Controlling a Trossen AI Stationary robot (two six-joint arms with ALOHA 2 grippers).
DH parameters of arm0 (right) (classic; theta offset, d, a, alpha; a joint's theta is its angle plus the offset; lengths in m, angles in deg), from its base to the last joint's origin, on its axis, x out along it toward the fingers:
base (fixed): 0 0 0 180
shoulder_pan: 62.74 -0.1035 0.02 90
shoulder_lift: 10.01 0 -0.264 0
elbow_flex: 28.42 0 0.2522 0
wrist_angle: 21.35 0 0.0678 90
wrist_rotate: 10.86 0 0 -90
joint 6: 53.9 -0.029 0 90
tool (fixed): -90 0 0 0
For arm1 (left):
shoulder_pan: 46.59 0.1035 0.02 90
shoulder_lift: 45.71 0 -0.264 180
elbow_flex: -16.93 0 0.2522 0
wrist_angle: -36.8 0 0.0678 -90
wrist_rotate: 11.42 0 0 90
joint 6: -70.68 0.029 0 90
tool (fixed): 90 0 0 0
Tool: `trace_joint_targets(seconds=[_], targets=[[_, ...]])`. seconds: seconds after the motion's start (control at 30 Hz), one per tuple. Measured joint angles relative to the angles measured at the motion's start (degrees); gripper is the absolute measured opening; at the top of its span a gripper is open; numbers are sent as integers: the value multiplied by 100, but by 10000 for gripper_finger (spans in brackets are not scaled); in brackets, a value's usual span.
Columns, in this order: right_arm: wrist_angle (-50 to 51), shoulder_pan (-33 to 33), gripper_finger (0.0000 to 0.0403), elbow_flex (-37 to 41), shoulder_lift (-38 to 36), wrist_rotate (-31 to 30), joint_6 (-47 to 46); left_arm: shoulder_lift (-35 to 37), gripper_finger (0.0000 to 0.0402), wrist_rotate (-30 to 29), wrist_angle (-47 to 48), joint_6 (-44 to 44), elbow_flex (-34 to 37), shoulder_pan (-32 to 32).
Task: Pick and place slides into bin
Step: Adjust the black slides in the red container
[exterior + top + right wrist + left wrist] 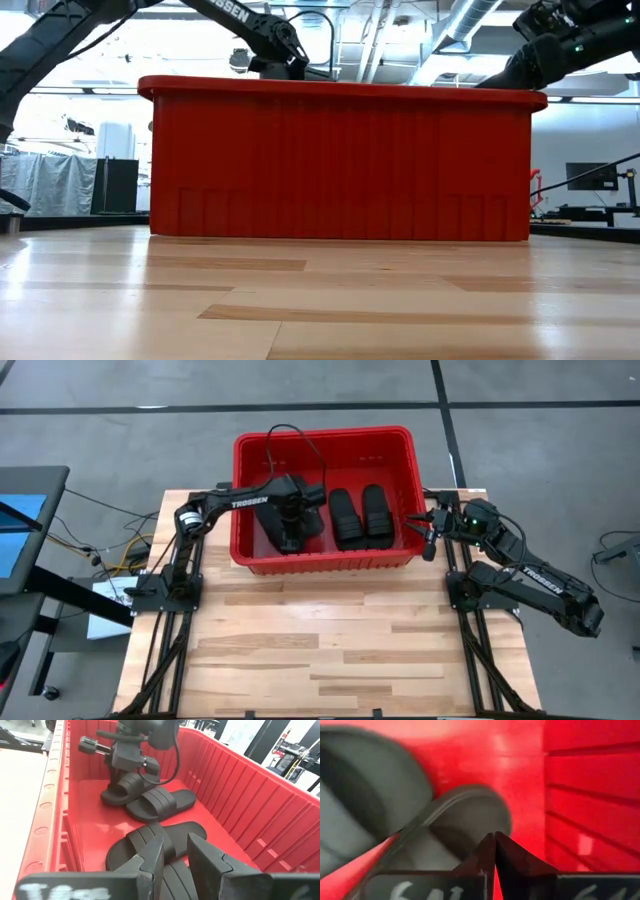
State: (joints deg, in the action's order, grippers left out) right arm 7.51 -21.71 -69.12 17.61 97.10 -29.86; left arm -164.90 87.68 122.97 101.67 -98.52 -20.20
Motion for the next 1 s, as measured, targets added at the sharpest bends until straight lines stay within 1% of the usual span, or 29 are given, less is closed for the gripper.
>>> trace_joint_targets(seconds=[0.1, 0.2, 0.3, 0.37, 0.43, 0.6, 0.73, 0.83, 1.0], targets=[[34, 0, 77, 0, 0, -2, -1, 20, 0, -372, -302, 2, 227, 12], [34, 0, 77, 0, 0, -2, -3, 13, 0, -616, -442, 6, 489, 6], [32, 0, 77, 0, 0, -24, -5, 13, 0, -1124, -590, 32, 736, -13], [76, 0, 77, -21, 1, -26, -5, 13, 0, -1648, -477, 66, 821, -9], [127, 0, 77, -86, 16, -25, -5, 13, 0, -2049, -257, 86, 831, 23], [125, 0, 77, -170, 17, -26, -5, 13, 0, -2723, -124, 155, 830, 93], [162, 0, 77, -170, 17, -25, -10, 13, 0, -3008, -5, 173, 812, 116], [210, 0, 77, -170, 17, -24, -12, 36, 0, -3063, 244, 91, 672, 120], [250, 0, 77, -170, 17, -24, -12, 157, 0, -2830, 487, -194, 248, 116]])
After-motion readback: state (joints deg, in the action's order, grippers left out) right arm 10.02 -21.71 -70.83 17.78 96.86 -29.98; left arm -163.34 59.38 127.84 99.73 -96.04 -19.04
